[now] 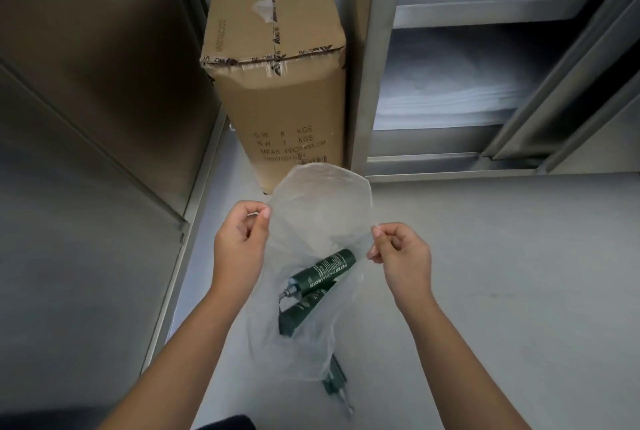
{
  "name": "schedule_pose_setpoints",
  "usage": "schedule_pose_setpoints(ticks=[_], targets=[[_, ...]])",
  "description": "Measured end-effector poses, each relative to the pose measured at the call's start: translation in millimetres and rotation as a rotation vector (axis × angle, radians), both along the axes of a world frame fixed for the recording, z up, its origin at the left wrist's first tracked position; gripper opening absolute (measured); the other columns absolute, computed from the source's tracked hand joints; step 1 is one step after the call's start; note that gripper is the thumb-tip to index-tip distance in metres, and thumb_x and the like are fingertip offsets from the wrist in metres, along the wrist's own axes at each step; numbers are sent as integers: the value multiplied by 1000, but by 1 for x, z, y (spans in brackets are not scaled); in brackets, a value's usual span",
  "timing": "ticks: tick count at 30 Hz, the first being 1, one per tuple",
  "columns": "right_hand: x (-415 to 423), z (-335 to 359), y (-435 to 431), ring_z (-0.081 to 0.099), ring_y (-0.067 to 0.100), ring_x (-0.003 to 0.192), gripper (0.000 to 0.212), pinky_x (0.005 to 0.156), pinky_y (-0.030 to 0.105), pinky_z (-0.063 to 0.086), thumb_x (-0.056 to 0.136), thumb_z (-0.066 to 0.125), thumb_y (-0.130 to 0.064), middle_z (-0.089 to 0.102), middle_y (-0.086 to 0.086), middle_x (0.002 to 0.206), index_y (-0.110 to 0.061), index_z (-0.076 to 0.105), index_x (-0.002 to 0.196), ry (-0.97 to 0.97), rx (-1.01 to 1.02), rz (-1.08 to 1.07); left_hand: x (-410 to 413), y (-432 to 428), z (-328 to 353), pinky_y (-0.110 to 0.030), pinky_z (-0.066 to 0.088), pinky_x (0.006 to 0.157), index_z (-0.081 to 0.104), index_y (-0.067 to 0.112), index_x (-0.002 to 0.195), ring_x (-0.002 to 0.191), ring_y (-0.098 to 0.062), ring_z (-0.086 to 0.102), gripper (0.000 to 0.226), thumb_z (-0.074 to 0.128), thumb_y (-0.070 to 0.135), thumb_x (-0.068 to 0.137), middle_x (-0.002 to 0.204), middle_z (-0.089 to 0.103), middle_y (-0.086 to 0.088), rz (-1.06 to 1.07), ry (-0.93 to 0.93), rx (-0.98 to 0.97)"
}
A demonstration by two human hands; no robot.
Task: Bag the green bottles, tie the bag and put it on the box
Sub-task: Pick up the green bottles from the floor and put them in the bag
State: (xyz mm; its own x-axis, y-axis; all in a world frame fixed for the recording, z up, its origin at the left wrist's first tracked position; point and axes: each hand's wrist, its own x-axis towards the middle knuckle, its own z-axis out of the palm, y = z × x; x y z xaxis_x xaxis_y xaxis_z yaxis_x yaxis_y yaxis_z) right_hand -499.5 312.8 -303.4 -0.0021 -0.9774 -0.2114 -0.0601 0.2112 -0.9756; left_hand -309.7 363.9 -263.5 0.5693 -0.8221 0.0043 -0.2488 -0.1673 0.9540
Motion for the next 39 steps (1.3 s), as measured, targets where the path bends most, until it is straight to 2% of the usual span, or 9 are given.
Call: schedule_pose_setpoints(ticks=[6,11,13,24,28,30,32,35,39], targets=[[23,-102,-28,59,2,52,19,57,14,49,88,56,-10,62,1,57,-21,59,73,-17,-35,77,25,-30,-96,-28,39,59,53,34,74,54,-2,45,20,54,22,89,62,53,3,-45,-126,-35],[18,-183,-42,61,5,54,19,57,14,49,87,57,-9,63,3,58,-19,59,72,-8,-103,104,21,-36,-181,-9,37,54,52,36,75,55,3,48,21,54,22,89,57,56,25,-101,-193,-45],[13,-205,-45,60,4,52,19,56,14,48,87,56,-7,62,4,57,-17,59,72,-10,-122,129,14,-34,-206,-8,37,54,54,34,75,55,3,49,20,54,19,89,57,57,25,-135,-194,-70],[-22,-272,-21,62,5,57,16,60,14,49,87,56,-10,64,-5,54,-20,61,76,-11,-152,118,-15,-7,-266,-23,41,56,57,35,76,52,-7,45,17,56,22,87,58,57,9,-323,-258,-86],[-33,-288,0,64,6,68,16,68,15,49,87,57,-10,64,-6,58,-25,60,91,-25,-157,126,-21,7,-281,-9,38,53,56,36,76,50,1,50,22,55,16,87,55,59,22,-340,-264,-82],[-41,-295,9,66,8,74,20,71,12,49,87,58,-10,64,-10,56,-23,58,102,-13,-159,134,-26,13,-286,-10,39,53,55,35,77,52,-1,51,21,55,16,87,60,61,18,-345,-271,-82],[-48,-298,17,67,9,77,24,76,12,50,87,58,-9,66,-7,60,-23,56,107,-19,-153,144,-29,17,-291,-18,41,53,54,35,77,54,-8,50,21,56,17,87,62,61,1,-326,-275,-91],[-58,-306,32,68,8,76,24,80,17,52,86,58,-6,69,9,74,-24,56,101,-19,-123,174,-35,21,-296,-27,41,53,54,34,79,57,-26,48,18,55,17,88,64,57,-11,-324,-269,-86],[-62,-334,55,67,18,78,24,79,29,52,83,62,-7,70,11,78,-29,59,89,34,-23,252,-38,25,-298,-29,39,50,53,33,79,57,-30,45,19,54,17,88,64,55,-14,-320,-288,-84]])
